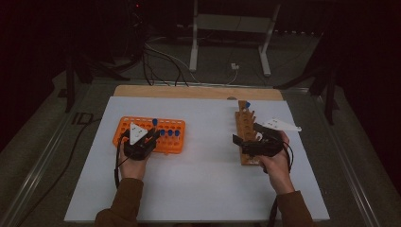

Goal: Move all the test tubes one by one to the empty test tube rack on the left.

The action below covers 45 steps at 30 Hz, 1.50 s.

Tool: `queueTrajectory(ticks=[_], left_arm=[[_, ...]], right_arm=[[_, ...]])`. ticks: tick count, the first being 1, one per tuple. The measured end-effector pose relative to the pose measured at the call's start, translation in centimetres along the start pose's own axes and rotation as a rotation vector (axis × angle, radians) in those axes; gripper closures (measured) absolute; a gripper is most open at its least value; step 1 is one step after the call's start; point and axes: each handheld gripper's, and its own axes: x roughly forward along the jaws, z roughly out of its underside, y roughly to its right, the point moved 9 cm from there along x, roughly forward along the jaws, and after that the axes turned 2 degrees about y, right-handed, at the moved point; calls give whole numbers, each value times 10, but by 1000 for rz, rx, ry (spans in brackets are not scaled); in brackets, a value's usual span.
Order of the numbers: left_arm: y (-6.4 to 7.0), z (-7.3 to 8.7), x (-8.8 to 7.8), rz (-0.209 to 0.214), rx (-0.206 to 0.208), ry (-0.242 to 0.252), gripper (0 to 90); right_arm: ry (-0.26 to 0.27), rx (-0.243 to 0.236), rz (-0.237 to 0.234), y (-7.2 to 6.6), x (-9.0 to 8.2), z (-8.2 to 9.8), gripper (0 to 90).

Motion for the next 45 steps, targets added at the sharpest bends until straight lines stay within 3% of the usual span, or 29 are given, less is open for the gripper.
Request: queueTrajectory(ticks=[13, 30, 33, 45], left_arm=[[0, 13, 3, 3, -6, -26, 767], [1, 32, 8, 5, 27, -127, 778], [3, 32, 9, 0, 38, -129, 779], [2, 32, 7, 11, 16, -140, 774]], right_arm=[[-3, -1, -6, -1, 0, 0, 0], [-6, -4, -13, -3, 1, 1, 0], [-7, -6, -13, -4, 1, 1, 0], [-17, -9, -16, -5, 3, 4, 0]])
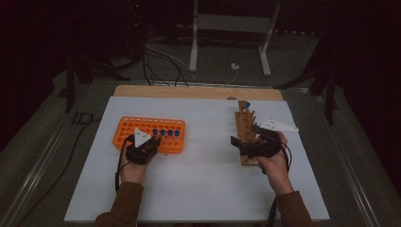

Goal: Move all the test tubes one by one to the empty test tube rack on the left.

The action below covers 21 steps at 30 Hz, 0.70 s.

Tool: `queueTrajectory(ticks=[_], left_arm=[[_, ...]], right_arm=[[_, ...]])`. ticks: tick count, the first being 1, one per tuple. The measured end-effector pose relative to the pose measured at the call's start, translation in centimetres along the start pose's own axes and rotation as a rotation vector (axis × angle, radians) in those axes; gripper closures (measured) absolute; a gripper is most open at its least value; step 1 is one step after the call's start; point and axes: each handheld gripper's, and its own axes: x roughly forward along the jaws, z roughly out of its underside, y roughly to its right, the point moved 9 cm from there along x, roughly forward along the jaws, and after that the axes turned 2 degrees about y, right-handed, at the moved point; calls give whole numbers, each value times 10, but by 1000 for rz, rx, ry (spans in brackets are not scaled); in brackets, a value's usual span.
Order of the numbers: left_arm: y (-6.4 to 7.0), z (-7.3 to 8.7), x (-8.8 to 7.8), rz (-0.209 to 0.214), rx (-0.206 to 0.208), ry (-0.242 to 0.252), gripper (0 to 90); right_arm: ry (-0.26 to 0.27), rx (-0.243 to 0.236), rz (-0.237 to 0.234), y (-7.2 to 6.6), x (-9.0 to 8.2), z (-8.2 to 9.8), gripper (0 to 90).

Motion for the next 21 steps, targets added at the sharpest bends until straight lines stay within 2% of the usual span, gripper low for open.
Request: queueTrajectory(ticks=[5, 12, 15, 18, 21], left_arm=[[0, 0, -1, 14, -14, -3, 755], [0, 0, -3, 20, -21, -3, 662], [0, -1, -6, 30, -31, 1, 596], [0, 0, -9, 28, -41, -6, 494], [0, -2, -13, 23, -53, 12, 392]], right_arm=[[-2, 0, 0, 1, 0, 0, 0], [-2, 0, -1, 1, 0, 0, 0], [0, 2, -1, 1, 0, 0, 0], [2, 3, -1, 1, -1, 0, 0], [2, 3, -1, 2, -1, 0, 0]])
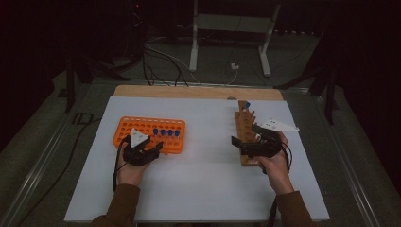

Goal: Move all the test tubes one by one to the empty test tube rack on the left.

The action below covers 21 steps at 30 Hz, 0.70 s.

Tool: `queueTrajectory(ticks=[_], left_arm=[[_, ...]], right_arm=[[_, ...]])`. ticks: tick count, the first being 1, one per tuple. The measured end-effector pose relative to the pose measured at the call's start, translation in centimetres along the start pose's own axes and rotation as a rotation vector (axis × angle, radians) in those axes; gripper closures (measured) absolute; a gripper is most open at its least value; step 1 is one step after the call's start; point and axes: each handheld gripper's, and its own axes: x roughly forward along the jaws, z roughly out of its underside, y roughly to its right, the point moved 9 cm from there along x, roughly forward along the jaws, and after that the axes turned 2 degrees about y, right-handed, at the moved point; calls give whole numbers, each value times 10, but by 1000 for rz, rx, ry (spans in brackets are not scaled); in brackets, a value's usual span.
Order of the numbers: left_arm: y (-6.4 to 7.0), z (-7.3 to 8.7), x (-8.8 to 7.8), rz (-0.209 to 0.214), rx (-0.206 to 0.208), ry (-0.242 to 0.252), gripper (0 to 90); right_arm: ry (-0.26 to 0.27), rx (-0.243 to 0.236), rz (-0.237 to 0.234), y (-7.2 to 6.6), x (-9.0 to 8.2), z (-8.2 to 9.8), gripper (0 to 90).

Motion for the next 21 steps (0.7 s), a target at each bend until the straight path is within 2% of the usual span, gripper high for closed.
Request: queueTrajectory(ticks=[4, 14, 17, 21], left_arm=[[1, -5, -9, 9, -27, 35, 265], [8, -9, -22, 52, -49, 66, 20], [9, -8, -24, 53, -47, 59, 4], [10, -9, -29, 63, -52, 81, 4]], right_arm=[[0, 1, -2, 0, 0, 0, 0], [-10, -15, -7, -6, 2, -2, 0], [-10, -20, -3, -5, 1, -5, 0], [-5, -20, 7, -2, 0, -10, 0]])
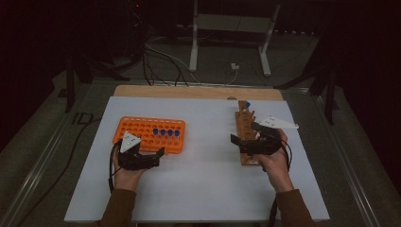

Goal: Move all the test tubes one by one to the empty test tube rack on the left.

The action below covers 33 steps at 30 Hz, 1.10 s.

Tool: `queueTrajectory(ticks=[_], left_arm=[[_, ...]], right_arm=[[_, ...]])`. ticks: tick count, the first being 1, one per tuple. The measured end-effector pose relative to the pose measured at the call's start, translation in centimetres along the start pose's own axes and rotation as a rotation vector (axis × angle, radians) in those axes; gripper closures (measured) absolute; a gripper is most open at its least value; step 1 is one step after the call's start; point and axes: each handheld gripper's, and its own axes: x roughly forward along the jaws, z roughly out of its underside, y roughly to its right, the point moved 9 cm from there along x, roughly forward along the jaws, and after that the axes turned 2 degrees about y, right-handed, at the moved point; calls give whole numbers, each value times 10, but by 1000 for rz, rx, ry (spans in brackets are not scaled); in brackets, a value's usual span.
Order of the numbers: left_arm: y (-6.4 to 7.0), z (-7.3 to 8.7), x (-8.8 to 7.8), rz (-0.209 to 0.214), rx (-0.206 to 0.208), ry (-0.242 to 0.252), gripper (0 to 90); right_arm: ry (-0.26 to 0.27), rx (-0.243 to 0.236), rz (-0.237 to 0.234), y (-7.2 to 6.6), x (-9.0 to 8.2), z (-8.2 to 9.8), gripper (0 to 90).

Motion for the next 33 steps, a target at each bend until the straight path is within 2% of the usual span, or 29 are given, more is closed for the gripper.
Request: queueTrajectory(ticks=[9, 13, 22, 28, 33], left_arm=[[5, -3, -7, 7, 16, 23, 4], [5, -5, -9, 2, 30, 28, 5], [6, -6, -11, 0, 21, 45, 4], [5, -5, -11, -7, 13, 46, 5], [5, -5, -11, -9, 15, 44, 5]], right_arm=[[-18, -5, 40, 13, 7, -13, 0], [-37, -3, 70, 26, 13, -17, 0], [-62, -16, 118, 53, 26, -28, 0], [-64, -6, 154, 71, 35, -33, 0], [-113, 13, 201, 87, 48, -29, 0]])
